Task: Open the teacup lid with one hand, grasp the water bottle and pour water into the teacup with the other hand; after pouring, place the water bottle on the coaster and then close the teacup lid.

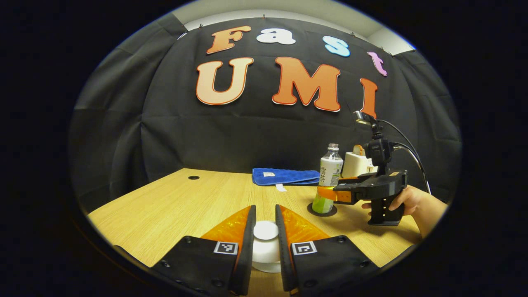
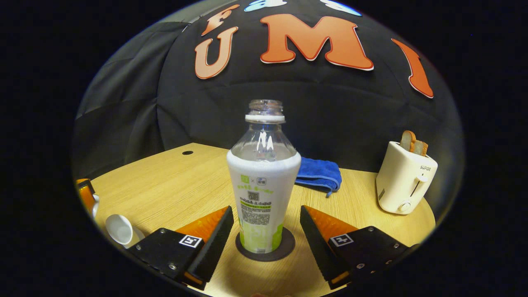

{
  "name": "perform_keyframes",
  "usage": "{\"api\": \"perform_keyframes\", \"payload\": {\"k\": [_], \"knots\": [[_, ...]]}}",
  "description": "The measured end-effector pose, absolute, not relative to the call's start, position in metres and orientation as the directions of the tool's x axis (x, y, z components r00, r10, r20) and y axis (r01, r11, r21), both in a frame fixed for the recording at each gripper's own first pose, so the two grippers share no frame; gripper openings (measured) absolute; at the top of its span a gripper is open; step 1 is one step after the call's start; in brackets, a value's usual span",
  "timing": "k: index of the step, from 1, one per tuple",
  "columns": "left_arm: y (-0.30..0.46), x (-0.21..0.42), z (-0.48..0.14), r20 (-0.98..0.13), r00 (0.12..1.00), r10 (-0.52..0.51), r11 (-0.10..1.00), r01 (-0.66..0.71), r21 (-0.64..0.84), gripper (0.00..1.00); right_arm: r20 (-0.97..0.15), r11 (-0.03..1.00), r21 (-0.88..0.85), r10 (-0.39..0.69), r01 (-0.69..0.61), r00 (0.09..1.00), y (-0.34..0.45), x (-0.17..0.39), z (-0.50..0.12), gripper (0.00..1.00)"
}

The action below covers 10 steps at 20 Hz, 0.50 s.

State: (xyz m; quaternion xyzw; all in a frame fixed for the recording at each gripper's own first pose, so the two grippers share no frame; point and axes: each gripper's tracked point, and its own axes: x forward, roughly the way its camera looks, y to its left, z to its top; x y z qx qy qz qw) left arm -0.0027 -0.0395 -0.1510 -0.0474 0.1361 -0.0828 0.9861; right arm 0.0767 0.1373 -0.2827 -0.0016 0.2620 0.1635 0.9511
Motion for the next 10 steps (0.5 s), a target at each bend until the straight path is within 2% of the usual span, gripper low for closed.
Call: {"api": "perform_keyframes", "payload": {"k": [10], "knots": [[-0.061,0.008,-0.179,-0.315,0.925,-0.213,0.974,0.175,-0.144,0.33,-0.434,0.932,0.087,0.354,-0.352,0.829,0.117,0.019,-0.251,0.98]]}}
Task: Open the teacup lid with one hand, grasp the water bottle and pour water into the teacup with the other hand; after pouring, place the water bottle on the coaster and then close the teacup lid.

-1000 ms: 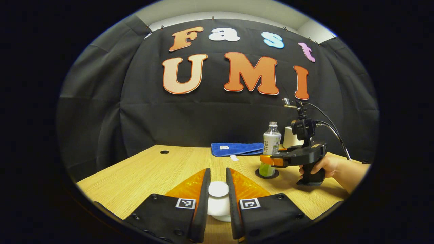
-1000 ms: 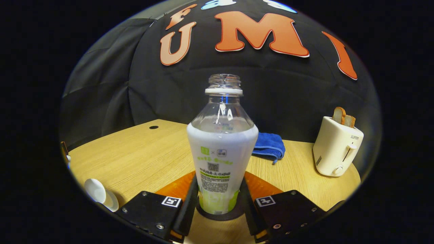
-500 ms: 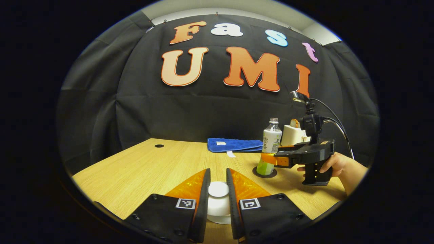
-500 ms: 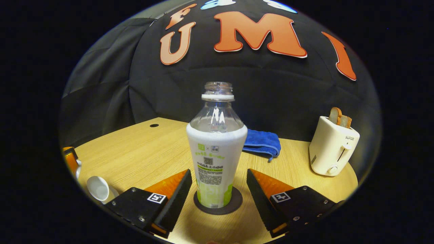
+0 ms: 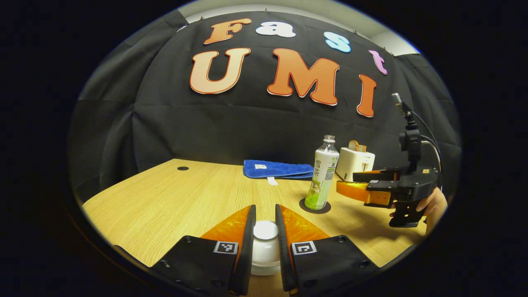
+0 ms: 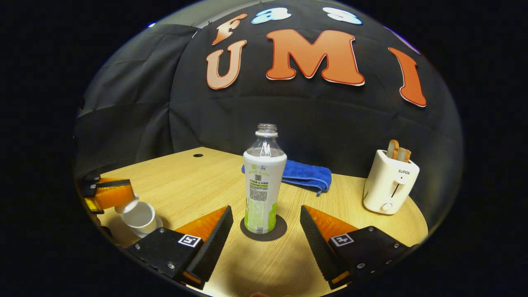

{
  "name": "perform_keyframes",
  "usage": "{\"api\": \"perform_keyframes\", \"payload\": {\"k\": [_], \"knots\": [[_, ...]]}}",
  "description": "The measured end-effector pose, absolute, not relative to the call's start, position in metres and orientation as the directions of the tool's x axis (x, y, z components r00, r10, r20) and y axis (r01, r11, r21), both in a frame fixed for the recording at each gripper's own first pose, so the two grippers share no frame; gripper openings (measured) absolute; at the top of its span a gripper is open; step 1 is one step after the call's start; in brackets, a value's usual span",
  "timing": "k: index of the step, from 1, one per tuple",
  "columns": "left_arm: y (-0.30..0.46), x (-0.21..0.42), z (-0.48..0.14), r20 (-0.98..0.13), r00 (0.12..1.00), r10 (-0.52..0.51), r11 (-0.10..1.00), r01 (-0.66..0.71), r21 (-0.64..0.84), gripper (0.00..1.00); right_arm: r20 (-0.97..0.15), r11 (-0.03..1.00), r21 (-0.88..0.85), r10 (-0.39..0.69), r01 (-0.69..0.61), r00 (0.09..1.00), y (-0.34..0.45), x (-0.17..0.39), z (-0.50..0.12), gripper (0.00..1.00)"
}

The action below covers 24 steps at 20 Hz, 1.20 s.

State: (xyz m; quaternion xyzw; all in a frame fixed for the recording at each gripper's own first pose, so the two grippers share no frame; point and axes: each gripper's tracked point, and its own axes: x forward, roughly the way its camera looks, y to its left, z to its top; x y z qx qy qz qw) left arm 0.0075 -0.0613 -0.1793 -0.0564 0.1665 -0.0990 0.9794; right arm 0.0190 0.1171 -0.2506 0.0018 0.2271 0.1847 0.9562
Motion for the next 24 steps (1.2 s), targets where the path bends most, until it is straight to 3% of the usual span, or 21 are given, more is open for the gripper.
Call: {"api": "perform_keyframes", "payload": {"k": [11,14,17,20,24], "knots": [[-0.072,0.010,-0.206,-0.366,0.915,-0.170,0.985,0.166,-0.042,0.33,-0.433,0.939,0.104,0.340,-0.328,0.835,0.089,-0.010,-0.266,0.98],[-0.069,0.009,-0.203,-0.363,0.918,-0.160,0.987,0.152,-0.049,0.38,-0.415,0.944,0.109,0.328,-0.311,0.849,0.080,-0.012,-0.256,0.99],[-0.063,0.010,-0.184,-0.314,0.940,-0.133,0.991,0.131,-0.027,0.61,-0.392,0.948,0.113,0.319,-0.299,0.863,0.075,-0.014,-0.244,0.98],[-0.045,0.016,-0.158,-0.261,0.964,-0.059,0.998,0.067,0.020,0.72,-0.383,0.968,0.062,0.249,-0.244,0.890,0.061,-0.015,-0.235,0.98],[-0.039,0.021,-0.117,-0.194,0.980,-0.050,0.999,0.048,-0.019,0.93,-0.342,0.978,0.042,0.205,-0.203,0.917,0.061,-0.018,-0.211,0.98]]}}
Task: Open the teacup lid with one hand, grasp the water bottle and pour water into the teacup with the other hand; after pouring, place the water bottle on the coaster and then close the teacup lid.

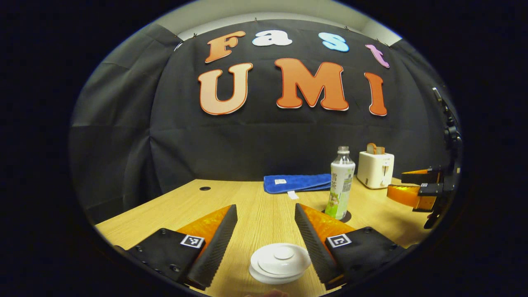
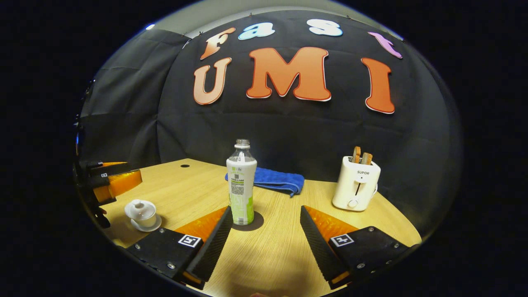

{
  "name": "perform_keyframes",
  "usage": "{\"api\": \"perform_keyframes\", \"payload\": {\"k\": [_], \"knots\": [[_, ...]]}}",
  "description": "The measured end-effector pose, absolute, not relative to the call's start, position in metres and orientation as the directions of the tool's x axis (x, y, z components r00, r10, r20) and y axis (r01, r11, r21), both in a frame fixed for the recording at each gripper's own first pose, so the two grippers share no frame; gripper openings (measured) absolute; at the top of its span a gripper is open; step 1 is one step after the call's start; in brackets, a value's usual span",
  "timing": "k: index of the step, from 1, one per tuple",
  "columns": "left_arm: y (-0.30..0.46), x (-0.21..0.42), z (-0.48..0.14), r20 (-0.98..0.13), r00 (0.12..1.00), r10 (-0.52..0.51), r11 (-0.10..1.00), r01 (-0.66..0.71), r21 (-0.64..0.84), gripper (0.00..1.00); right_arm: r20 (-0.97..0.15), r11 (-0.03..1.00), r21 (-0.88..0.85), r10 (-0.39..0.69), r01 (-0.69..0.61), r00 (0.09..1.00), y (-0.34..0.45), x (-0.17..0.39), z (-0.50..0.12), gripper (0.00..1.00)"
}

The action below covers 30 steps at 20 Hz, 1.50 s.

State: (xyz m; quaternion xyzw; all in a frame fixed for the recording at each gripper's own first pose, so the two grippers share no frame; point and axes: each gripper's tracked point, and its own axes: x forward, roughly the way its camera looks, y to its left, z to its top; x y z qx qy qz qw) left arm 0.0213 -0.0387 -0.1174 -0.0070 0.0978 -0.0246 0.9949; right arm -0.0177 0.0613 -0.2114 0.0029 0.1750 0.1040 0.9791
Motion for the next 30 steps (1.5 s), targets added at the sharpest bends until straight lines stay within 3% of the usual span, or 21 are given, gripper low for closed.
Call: {"api": "perform_keyframes", "payload": {"k": [7,11,17,30], "knots": [[-0.022,0.028,-0.043,-0.102,0.994,-0.045,0.997,0.039,-0.060,0.94,-0.240,0.994,0.009,0.109,-0.110,0.965,0.055,-0.017,-0.156,0.98],[-0.015,0.025,-0.012,-0.049,0.998,-0.038,0.998,0.035,-0.060,0.96,-0.209,0.993,-0.007,0.112,-0.116,0.971,0.062,-0.024,-0.131,0.98],[-0.013,0.023,-0.014,-0.046,0.998,-0.033,0.997,0.030,-0.077,0.97,-0.150,0.996,-0.043,0.071,-0.079,0.986,0.065,-0.035,-0.107,0.98],[0.011,0.022,-0.030,-0.050,0.999,0.015,0.999,-0.017,-0.029,0.97,-0.169,0.994,-0.057,0.086,-0.097,0.982,0.074,-0.040,-0.119,0.99]]}}
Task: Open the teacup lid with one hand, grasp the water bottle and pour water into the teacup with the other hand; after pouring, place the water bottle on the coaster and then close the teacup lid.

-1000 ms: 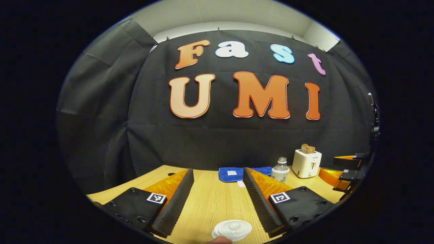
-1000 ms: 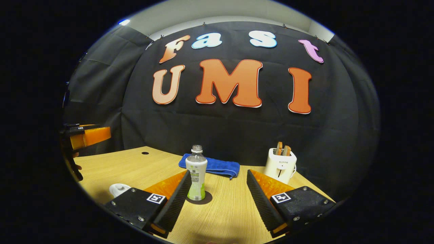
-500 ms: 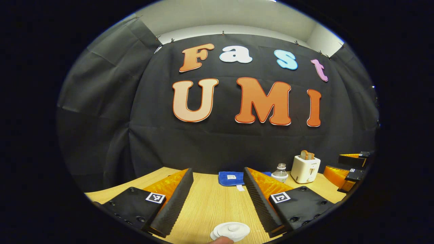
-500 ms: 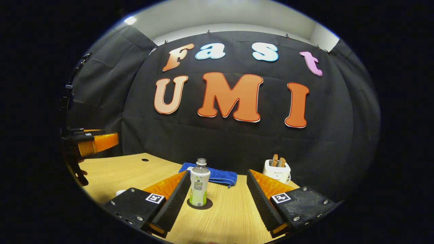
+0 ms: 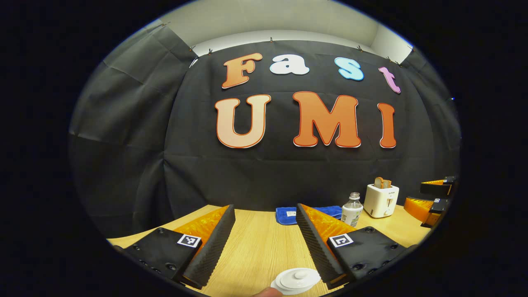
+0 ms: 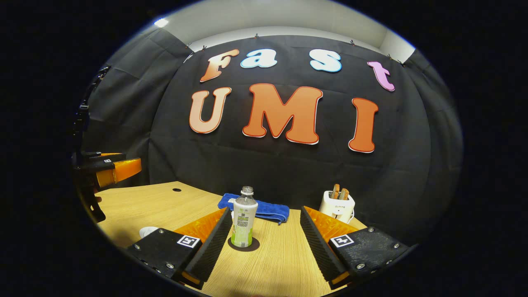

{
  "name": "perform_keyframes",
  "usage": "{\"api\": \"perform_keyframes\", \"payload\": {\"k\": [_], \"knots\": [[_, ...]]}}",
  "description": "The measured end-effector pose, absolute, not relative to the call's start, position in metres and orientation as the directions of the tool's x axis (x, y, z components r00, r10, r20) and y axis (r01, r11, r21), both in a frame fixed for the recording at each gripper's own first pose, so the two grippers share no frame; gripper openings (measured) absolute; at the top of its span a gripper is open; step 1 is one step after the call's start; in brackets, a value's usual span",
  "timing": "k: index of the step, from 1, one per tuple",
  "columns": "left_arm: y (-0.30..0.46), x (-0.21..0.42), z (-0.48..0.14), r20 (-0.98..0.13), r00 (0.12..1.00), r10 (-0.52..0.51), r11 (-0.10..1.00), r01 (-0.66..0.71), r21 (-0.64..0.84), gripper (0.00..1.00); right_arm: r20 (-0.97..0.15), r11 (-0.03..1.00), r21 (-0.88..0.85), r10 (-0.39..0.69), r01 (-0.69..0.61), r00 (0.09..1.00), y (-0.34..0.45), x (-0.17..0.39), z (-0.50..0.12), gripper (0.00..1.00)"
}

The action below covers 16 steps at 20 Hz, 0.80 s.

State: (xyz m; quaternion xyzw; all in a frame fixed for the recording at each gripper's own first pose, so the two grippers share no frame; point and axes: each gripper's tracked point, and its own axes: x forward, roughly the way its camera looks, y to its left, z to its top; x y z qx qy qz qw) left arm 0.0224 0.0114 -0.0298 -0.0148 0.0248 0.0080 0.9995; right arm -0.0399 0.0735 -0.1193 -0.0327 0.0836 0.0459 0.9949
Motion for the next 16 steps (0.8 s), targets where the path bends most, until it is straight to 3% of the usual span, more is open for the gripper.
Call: {"api": "perform_keyframes", "payload": {"k": [16], "knots": [[-0.003,0.019,-0.019,-0.025,0.999,-0.023,0.999,0.021,-0.045,0.97,-0.141,0.995,-0.029,0.090,-0.095,0.986,0.079,-0.043,-0.103,0.99]]}}
